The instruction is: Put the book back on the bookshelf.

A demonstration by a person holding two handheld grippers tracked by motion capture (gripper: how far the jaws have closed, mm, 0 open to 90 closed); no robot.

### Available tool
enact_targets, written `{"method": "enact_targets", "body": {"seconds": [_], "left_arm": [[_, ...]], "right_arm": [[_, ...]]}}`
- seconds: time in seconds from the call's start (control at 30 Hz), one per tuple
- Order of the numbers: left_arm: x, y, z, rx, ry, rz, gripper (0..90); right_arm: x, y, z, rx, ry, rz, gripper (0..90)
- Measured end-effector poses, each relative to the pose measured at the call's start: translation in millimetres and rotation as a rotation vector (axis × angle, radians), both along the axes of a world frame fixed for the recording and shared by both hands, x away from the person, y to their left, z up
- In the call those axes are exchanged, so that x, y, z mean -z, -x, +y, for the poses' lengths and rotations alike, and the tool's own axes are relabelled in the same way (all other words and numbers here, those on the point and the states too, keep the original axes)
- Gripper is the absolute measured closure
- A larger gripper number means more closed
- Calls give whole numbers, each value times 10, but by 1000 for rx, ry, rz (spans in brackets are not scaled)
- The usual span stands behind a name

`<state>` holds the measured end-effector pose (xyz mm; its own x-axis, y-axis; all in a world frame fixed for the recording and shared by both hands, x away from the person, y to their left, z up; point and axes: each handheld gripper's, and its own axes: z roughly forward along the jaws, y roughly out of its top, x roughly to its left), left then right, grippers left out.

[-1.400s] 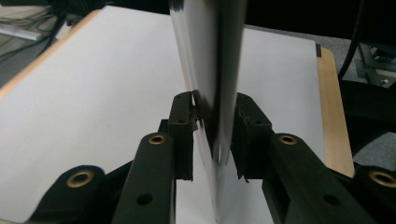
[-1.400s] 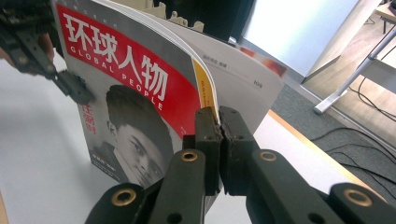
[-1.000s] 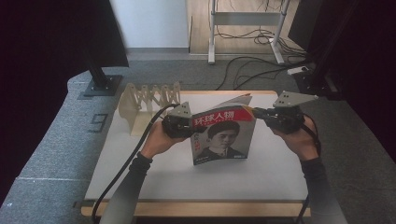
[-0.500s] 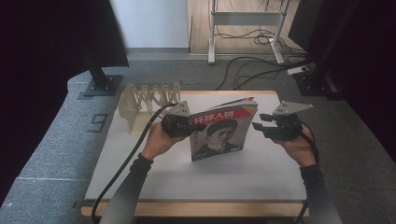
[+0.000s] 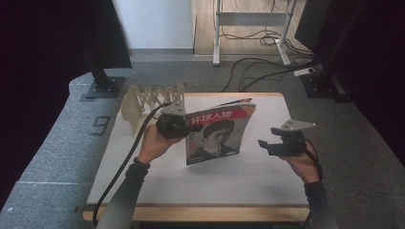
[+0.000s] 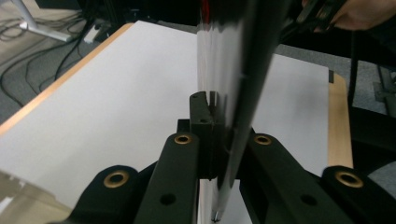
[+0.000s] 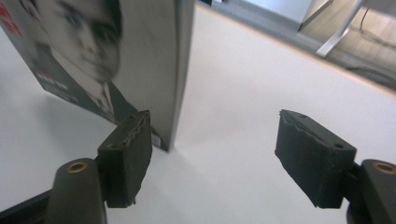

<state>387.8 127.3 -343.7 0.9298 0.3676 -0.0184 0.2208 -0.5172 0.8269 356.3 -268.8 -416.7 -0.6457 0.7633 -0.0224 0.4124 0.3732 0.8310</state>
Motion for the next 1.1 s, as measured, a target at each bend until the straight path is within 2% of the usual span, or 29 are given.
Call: {"method": "enact_targets", "body": {"seconds": [0.07,0.13,0.17,0.33,0.4,0.43,0.53,0.63,0.7,0.83,1.1], "left_arm": [[-9,8,27,-7,-2,0,868],[-25,25,79,-19,-3,-4,868],[-32,34,107,-29,-5,-4,868],[-53,61,259,-74,-6,-3,868],[-55,81,360,-95,1,-3,868],[-55,81,360,-95,1,-3,868],[-50,105,446,-115,6,-4,868],[-56,121,520,-133,6,-6,868],[-67,131,563,-145,7,-4,869],[-93,147,652,-171,5,-4,869],[-156,197,858,-215,9,-12,869]], "right_arm": [[48,-3,-4,5,4,10,243],[189,0,-10,31,12,36,211],[189,0,-10,31,12,36,211],[413,20,-16,61,30,80,130],[545,41,-20,60,23,98,126],[545,41,-20,60,23,98,126],[675,61,-10,68,28,111,94],[790,75,18,85,43,129,30],[878,96,53,94,70,139,0],[937,119,62,105,72,138,0],[1095,164,19,131,39,157,0]]}}
